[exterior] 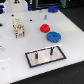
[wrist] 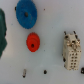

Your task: Insert the blue gear onto the right peg, followed by the red gear

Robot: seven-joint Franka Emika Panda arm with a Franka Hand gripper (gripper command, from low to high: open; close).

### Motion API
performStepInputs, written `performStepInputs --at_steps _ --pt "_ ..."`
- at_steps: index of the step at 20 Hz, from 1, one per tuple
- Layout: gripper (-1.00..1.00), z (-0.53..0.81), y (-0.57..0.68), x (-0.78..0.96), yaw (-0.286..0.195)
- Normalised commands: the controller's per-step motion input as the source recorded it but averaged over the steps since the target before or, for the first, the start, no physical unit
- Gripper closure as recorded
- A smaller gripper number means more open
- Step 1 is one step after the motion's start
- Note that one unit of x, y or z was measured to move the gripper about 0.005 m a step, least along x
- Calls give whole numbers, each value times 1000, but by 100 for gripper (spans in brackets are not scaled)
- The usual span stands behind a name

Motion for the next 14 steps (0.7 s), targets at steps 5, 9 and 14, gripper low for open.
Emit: performStepInputs --at_steps 5,9,14 --pt "-100 -274 667 -264 0" --pt "-100 -372 565 -130 0" --pt "-100 -512 327 -37 0"
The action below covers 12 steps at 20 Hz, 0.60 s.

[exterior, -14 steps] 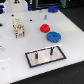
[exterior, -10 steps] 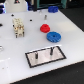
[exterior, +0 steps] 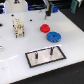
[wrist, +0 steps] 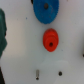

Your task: Insert the blue gear onto the right peg, followed by the red gear

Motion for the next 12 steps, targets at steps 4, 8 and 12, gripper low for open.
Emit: performStepInputs --at_steps 4,8,12 --pt "-100 -543 187 -24 0" --pt "-100 -541 130 -136 0" --pt "-100 -502 36 -178 0"
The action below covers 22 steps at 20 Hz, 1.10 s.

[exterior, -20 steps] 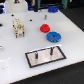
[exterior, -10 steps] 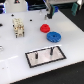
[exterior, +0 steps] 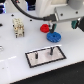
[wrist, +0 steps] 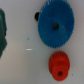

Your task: Insert the blue gear onto the right peg, followed by the red gear

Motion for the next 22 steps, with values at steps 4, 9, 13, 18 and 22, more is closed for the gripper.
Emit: performStepInputs --at_steps 4,9,13,18,22 --pt "-100 -462 -55 -237 0" --pt "-100 -415 -116 -267 0" --pt "-100 -174 -65 -169 0" --pt "-100 0 -166 -471 0" --pt "-100 -26 -231 -534 0"
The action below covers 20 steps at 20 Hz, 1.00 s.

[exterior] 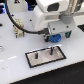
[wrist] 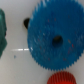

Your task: Insert the blue gear onto the right peg, followed by the red gear

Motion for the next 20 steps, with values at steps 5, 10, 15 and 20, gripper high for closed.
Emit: performStepInputs --at_steps 5,10,15,20 --pt "100 -170 -72 -298 0" --pt "100 -176 16 -176 0" --pt "100 -165 3 -190 0" --pt "100 105 10 36 0"
